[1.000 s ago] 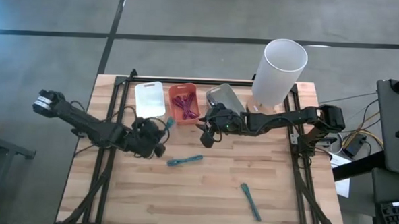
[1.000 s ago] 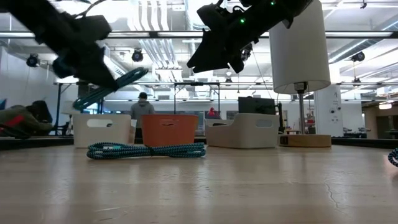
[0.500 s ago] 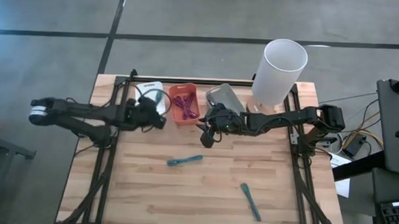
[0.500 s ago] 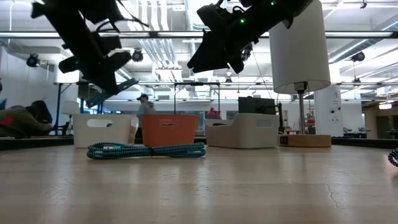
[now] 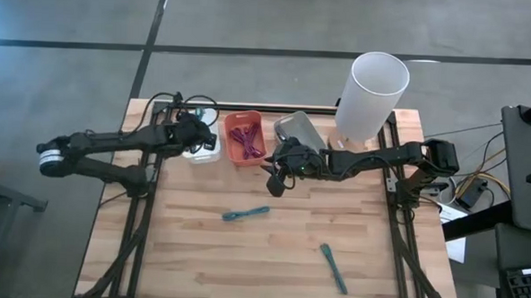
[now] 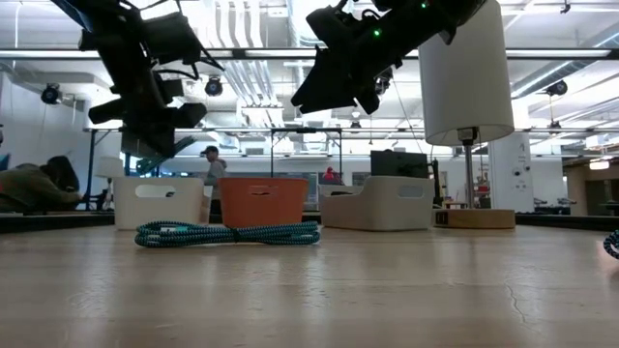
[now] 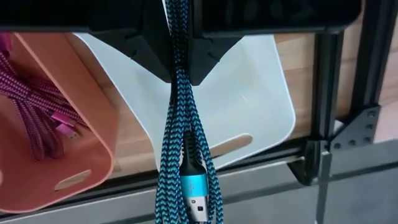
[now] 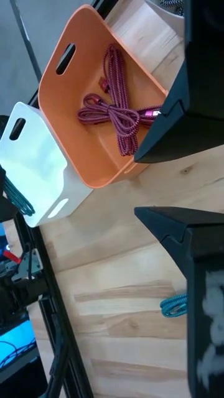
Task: Pick & Place USB Port
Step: Put the top left black and blue USB cable into the white bin
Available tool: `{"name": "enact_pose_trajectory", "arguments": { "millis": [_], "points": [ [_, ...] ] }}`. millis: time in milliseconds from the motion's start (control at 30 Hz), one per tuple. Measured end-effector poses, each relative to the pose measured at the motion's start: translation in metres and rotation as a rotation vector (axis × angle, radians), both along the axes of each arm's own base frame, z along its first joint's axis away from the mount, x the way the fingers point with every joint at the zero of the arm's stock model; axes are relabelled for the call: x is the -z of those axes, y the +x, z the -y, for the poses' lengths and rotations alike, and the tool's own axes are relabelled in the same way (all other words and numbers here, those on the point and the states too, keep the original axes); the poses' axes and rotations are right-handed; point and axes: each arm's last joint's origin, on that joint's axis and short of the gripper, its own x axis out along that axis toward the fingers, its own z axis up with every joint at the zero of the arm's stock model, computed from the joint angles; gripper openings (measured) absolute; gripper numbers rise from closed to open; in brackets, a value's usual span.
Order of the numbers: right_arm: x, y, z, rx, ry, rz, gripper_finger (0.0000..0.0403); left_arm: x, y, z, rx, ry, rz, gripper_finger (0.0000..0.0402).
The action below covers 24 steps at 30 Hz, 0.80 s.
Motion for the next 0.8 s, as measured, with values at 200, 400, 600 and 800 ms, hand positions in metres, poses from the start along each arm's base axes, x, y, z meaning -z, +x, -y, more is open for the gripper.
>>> {"name": "enact_pose_trajectory", "arguments": {
  "millis": [200, 400, 600, 800],
  "points": [
    [0.000, 0.000, 0.000, 0.000, 0.000, 0.000, 0.0110, 0.004, 0.002, -0.003, -0.003, -0.017, -0.014, 0.0031],
    [0.000, 0.000, 0.000, 0.010, 0.015, 0.005, 0.0105, 0.018, 0.013, -0.008, -0.008, -0.033, -0.066, 0.0033],
    [0.000, 0.000, 0.000, 0.009, 0.015, 0.005, 0.0108, 0.035, 0.022, -0.014, -0.021, -0.057, -0.131, 0.0030],
    [0.000, 0.000, 0.000, 0.009, 0.015, 0.004, 0.0114, 0.050, 0.027, -0.017, -0.044, -0.092, -0.174, 0.0049]
  ]
}}
